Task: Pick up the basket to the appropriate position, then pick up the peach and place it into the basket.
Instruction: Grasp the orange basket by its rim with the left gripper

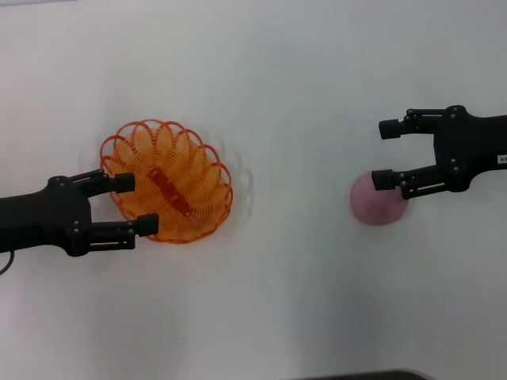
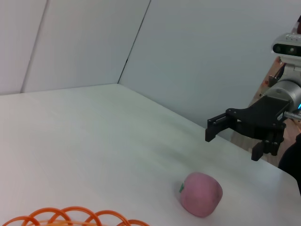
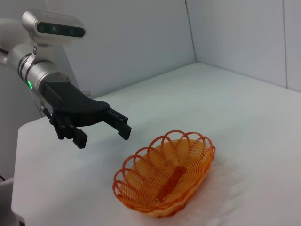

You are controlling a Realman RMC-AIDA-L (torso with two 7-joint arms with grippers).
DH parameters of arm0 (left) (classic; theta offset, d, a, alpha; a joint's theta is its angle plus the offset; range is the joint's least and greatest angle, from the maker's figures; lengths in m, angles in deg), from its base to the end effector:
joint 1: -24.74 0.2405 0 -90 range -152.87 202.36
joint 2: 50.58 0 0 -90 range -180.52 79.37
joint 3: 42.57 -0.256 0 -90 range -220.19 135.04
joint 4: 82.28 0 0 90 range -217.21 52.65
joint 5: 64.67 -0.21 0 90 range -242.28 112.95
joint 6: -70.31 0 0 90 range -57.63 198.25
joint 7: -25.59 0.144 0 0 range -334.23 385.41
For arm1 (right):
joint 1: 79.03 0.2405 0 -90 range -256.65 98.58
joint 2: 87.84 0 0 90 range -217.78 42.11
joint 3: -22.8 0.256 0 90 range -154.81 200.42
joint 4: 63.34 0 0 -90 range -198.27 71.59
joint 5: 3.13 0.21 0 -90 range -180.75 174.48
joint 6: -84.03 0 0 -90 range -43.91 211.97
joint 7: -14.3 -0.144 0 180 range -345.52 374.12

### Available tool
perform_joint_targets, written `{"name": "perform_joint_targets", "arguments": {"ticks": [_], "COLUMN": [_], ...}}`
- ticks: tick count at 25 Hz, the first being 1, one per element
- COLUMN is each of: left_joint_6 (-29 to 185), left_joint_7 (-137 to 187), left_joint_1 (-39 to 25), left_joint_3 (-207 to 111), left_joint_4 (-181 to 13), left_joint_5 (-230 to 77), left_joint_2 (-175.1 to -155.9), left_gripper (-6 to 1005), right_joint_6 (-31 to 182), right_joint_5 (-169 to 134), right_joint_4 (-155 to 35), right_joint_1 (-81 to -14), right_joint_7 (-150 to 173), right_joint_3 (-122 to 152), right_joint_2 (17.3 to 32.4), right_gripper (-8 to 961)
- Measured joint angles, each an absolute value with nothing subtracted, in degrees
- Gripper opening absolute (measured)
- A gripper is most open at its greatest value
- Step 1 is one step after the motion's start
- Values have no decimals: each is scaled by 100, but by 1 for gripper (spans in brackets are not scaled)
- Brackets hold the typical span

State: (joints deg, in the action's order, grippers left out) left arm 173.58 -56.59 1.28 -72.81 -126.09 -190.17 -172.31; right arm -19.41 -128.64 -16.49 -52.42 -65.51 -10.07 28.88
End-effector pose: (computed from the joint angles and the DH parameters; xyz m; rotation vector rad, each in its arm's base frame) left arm -0.2902 0.2684 0.0071 -2.7993 -0.8246 -0.7275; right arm 0.2874 0.2955 0.0440 -2.8499 0.5863 0.5529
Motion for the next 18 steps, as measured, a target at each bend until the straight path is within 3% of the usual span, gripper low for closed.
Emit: {"name": "perform_joint_targets", "arguments": {"ticks": [18], "left_joint_6": [17194], "left_joint_7": [-6065], "left_joint_1": [54], "left_joint_3": [-7274], "left_joint_4": [-12825], "left_joint_5": [-18968], "left_joint_2": [-17240], "left_gripper": [918], "right_joint_6": [-1942], "right_joint_5": [-12864], "right_joint_4": [-1649], "right_joint_1": [-5248], "right_joint_7": [-6550], "right_joint_3": [-1042], "right_joint_2": [2888], "right_gripper": [925]}}
